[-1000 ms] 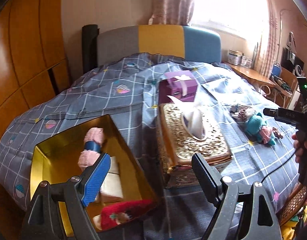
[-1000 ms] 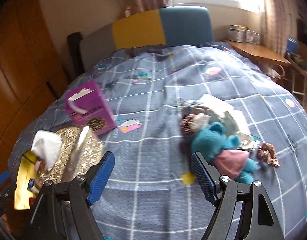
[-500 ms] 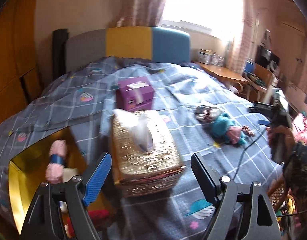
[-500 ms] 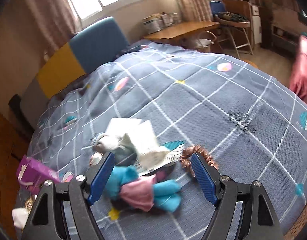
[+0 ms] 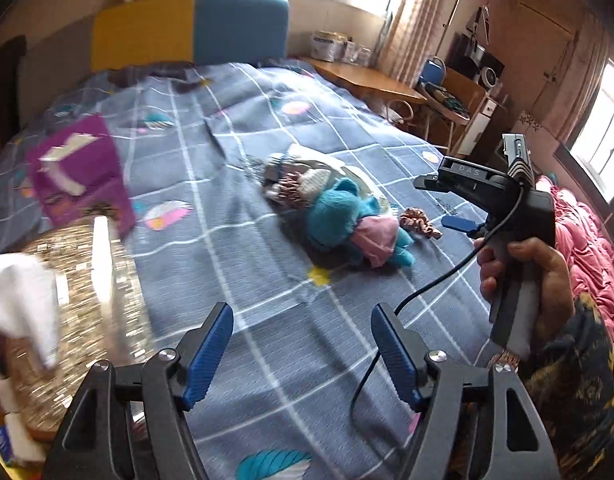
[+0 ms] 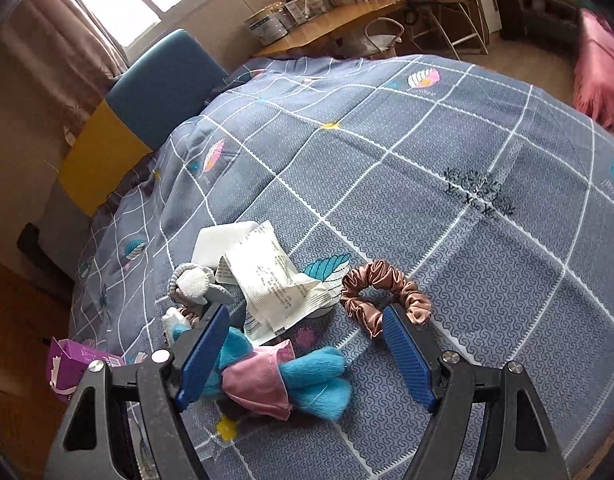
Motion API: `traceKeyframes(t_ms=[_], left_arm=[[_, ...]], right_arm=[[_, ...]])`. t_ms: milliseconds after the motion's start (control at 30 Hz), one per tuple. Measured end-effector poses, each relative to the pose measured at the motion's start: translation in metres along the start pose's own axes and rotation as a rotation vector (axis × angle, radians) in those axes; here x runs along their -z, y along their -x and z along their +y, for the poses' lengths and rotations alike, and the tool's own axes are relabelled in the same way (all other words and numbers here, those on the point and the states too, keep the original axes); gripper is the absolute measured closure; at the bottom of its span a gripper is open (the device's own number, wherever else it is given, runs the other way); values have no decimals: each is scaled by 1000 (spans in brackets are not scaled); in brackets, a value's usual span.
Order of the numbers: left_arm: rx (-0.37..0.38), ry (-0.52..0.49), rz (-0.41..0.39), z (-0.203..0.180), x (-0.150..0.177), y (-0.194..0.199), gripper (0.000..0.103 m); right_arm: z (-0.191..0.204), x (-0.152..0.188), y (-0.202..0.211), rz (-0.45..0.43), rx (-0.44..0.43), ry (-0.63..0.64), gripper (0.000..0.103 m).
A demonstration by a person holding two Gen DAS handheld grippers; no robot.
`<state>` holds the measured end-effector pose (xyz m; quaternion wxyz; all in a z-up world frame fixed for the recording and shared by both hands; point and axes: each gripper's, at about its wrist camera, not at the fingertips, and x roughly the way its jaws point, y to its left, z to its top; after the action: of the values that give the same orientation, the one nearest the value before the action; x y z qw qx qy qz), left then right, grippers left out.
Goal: Organize soft objects
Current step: 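Move the left tool toward the teal plush toy in the pile, then close the left tool on the teal plush toy and lift it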
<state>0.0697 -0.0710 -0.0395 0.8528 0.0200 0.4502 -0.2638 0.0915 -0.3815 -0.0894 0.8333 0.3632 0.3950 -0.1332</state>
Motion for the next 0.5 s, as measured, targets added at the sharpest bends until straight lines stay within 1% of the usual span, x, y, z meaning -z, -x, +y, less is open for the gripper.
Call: traceKeyframes(t_ms=[67, 233, 300, 333, 400, 433, 500], left_arm=[[22, 9, 10, -3, -11, -23, 30], [86, 66, 27, -4, -41, -70, 30], [127, 83, 29, -7, -52, -88, 27], [127, 97, 38, -8, -56, -96, 24], [152, 139, 46, -10, -65, -110, 18], [158, 156, 48, -11, -68, -117, 17], [203, 195, 74, -13, -73, -133, 17]], right_arm=[[-2, 0, 0, 6, 0, -14, 24], [-6, -2, 2, 8, -43, -45, 24], [-6, -2, 2, 8, -58, -52, 24], [-6, -3, 2, 9, -62, -55, 24], [-7, -3, 2, 11, -72, -67, 24], [-8, -3, 2, 16, -78, -75, 24], [-11, -3, 0, 27, -93, -91, 24]])
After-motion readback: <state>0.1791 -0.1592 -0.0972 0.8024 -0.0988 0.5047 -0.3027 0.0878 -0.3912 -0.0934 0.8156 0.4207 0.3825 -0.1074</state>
